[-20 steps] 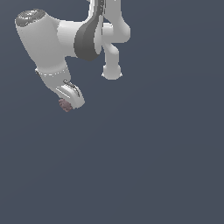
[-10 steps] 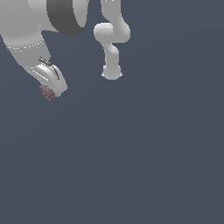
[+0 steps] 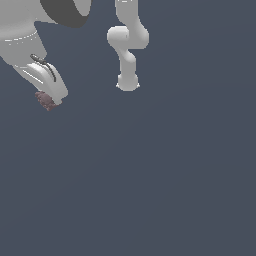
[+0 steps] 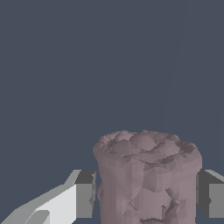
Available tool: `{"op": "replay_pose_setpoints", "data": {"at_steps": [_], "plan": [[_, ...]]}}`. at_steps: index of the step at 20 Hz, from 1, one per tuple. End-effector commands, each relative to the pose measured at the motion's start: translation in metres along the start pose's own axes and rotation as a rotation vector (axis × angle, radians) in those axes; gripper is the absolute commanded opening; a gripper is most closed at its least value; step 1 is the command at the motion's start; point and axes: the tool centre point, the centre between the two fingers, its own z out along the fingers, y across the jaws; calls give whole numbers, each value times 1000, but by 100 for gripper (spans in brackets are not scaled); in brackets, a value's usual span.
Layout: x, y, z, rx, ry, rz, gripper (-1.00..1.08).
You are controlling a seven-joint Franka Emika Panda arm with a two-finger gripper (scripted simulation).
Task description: Pick up the object and move it to a goal position.
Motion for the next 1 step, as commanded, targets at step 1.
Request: {"op": "replay_pose_setpoints", "data": {"at_steps": [1], "plan": [[1,0,-1,0,-1,0,-100]]}}
